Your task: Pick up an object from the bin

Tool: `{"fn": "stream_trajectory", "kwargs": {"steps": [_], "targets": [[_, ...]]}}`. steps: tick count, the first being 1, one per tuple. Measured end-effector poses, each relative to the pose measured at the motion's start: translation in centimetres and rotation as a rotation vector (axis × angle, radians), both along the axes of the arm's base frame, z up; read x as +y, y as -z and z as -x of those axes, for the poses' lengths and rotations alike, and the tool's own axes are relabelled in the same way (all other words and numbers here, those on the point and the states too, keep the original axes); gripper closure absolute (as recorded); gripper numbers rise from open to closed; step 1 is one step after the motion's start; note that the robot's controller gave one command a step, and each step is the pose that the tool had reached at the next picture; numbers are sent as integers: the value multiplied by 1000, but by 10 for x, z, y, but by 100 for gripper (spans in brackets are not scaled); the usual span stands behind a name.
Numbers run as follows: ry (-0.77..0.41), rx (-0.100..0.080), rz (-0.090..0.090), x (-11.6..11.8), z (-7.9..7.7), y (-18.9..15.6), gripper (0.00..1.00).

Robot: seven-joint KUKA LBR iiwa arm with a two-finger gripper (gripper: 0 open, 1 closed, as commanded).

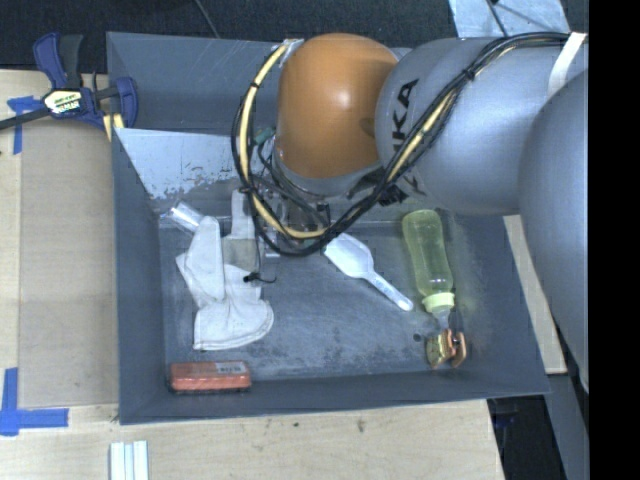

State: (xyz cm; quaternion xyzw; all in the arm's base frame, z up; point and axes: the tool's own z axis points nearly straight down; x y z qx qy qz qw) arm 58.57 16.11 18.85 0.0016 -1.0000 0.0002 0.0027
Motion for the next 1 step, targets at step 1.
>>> {"fn": "stream_trajectory", "kwargs": {"steps": [1], "targets": [[3,-8,-1,-1,-2,-5,0]]}}
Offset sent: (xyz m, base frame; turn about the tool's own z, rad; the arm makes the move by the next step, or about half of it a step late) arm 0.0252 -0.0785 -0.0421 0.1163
